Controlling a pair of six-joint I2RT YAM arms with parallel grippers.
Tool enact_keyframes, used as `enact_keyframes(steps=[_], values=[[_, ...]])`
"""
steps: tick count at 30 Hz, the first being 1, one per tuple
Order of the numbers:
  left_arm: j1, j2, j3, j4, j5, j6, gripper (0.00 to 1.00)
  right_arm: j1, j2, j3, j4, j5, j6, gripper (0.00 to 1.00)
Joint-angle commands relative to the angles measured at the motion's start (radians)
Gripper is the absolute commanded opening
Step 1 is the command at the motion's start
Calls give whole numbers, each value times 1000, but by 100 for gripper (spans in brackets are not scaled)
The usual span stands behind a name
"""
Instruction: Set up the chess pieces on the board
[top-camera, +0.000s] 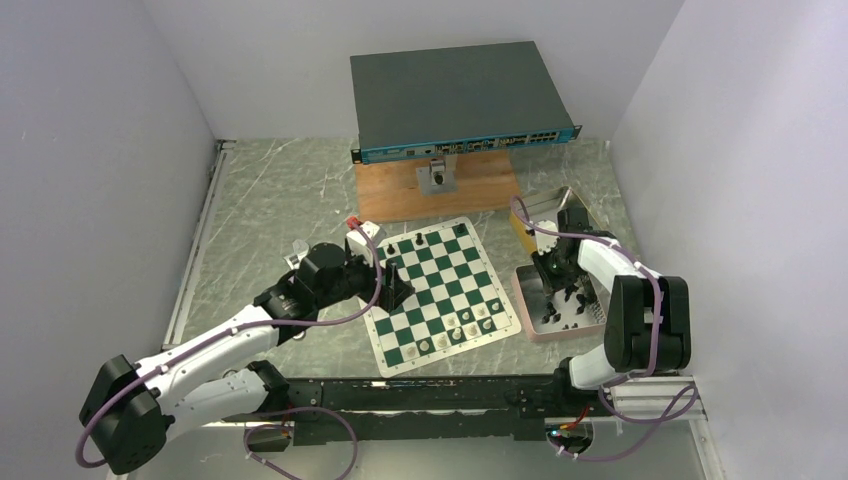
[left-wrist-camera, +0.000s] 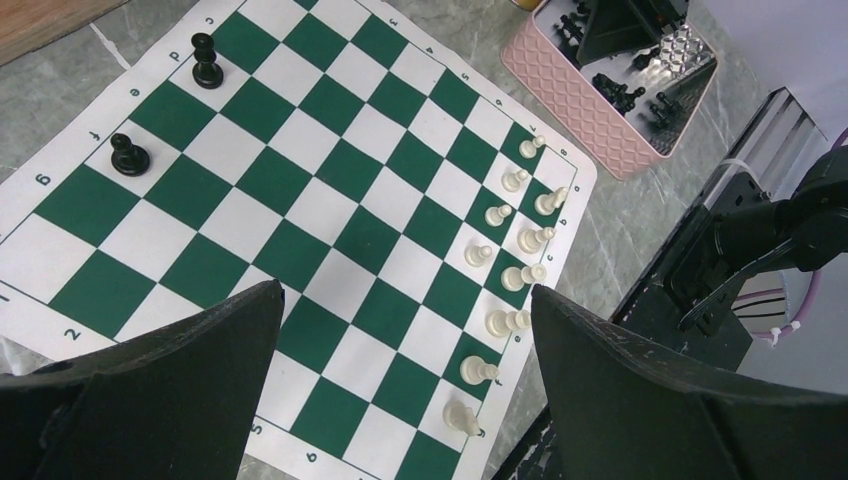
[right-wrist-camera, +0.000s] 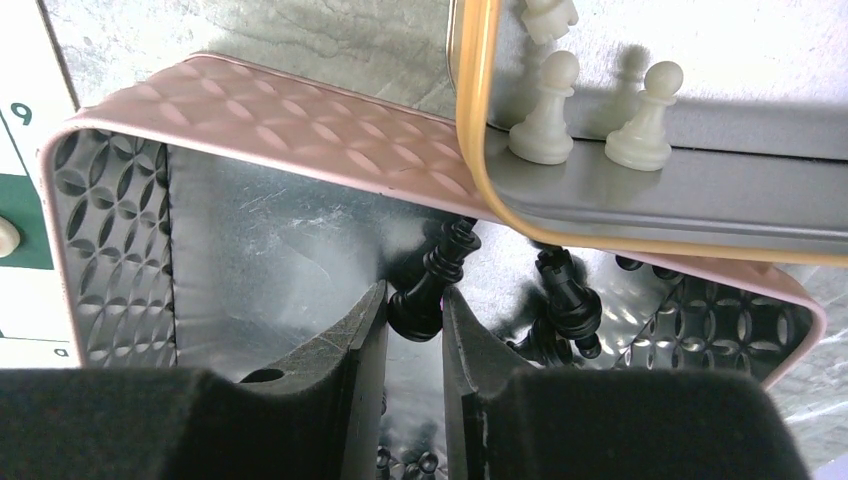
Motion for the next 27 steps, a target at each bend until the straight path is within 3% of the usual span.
enact_keyframes(steps=[1,11,16,20,27], values=[[2,-35,-2,36,32,18,99,-8,-34,5,-1,-8,-21,12],[6,-16,-20,195,234,-87,99,-8,-302,-30,-148,-247,-275,9],[7,21,-28,301,309,-155,99,-5,-476,-13,-256,-486,-467,4],[7,85,-33,433,374,-244,99,11,-489,23,-321,-688,-582,3],[2,247,-30,678,449,-434,99,76,-454,30,-387,-913,-802,3]])
